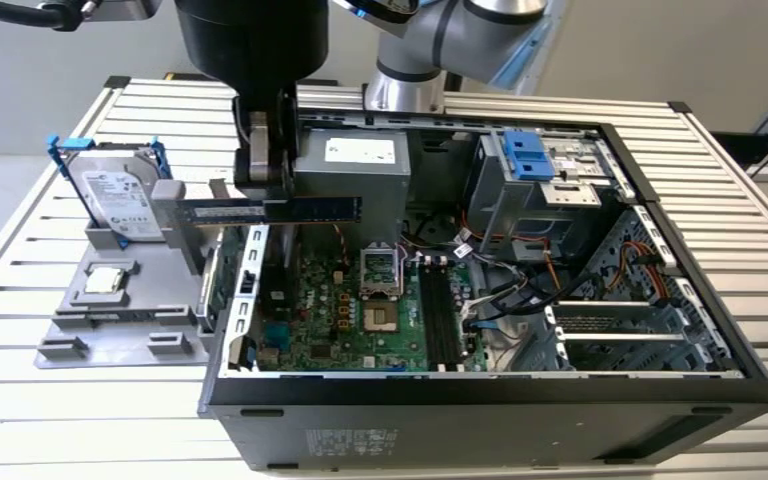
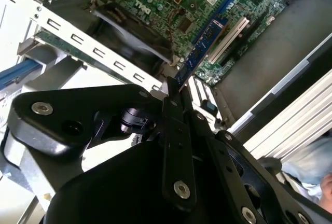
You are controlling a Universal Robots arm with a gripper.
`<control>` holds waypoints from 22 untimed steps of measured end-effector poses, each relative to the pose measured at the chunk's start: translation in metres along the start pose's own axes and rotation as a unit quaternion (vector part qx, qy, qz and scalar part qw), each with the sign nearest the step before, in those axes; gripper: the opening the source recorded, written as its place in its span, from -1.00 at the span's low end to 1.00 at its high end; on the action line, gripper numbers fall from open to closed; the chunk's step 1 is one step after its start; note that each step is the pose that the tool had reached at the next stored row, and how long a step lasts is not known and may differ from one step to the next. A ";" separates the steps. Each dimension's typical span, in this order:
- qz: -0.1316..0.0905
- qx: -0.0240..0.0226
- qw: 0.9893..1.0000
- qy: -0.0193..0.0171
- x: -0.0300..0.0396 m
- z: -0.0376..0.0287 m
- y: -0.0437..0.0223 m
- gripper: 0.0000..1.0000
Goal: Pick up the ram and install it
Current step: 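Pick up the ram and move it above insertion slot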
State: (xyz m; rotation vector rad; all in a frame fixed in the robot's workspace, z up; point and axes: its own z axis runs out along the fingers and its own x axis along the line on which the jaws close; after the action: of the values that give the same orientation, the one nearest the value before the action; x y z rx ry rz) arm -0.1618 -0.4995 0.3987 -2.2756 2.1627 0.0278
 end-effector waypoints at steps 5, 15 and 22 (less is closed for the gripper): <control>0.000 0.000 1.000 0.000 0.0002 -0.0002 -0.0044 -1.00; 0.000 0.000 1.000 0.000 0.0007 -0.0007 -0.0130 -1.00; 0.000 0.000 1.000 0.000 0.0010 -0.0009 -0.0191 -1.00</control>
State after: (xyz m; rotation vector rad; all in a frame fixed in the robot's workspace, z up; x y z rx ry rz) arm -0.1426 -0.4995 0.3994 -2.2761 2.1632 0.0267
